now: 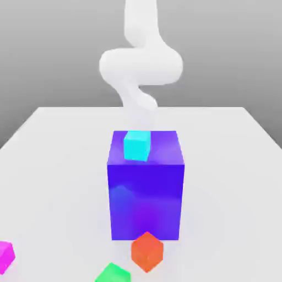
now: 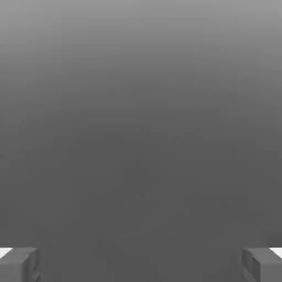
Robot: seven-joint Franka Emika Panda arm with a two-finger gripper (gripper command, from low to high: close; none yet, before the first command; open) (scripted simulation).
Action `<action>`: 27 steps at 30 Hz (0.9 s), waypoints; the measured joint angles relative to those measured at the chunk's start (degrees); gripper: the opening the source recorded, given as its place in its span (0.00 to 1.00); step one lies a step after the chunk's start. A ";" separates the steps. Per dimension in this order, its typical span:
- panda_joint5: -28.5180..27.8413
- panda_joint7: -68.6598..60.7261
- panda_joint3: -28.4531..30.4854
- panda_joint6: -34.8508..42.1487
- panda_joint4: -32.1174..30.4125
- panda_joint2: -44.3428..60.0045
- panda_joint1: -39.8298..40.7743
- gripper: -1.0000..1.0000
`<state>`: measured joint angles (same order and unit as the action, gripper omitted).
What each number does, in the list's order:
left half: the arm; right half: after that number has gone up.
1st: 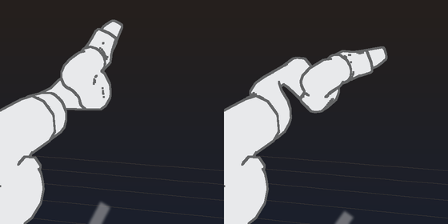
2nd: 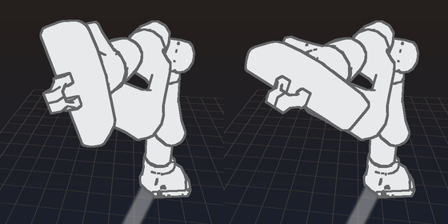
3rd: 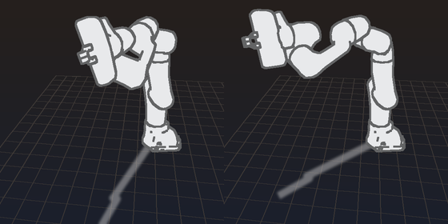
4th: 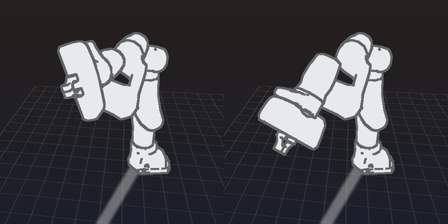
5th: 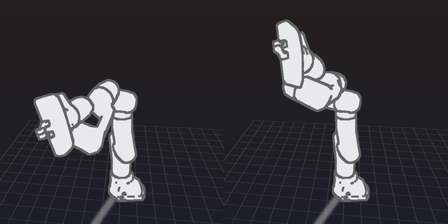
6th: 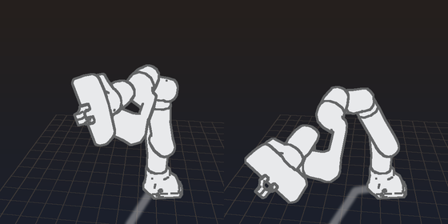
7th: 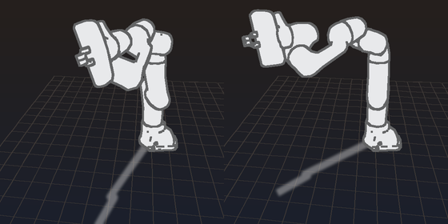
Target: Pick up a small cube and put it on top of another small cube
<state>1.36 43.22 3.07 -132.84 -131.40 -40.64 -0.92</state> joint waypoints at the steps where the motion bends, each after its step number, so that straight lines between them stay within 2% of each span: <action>1: 0.72 -1.23 1.23 -0.46 0.16 2.24 -0.24 0.50; 15: 12.70 -18.99 16.12 -6.30 2.34 31.45 -1.65 0.50; 22: 18.45 -27.68 18.73 -9.21 3.41 45.96 2.86 0.50; 27: 19.93 -32.09 19.62 -11.88 3.99 55.56 6.24 0.50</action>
<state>21.29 11.14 22.69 -144.72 -127.40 14.92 5.32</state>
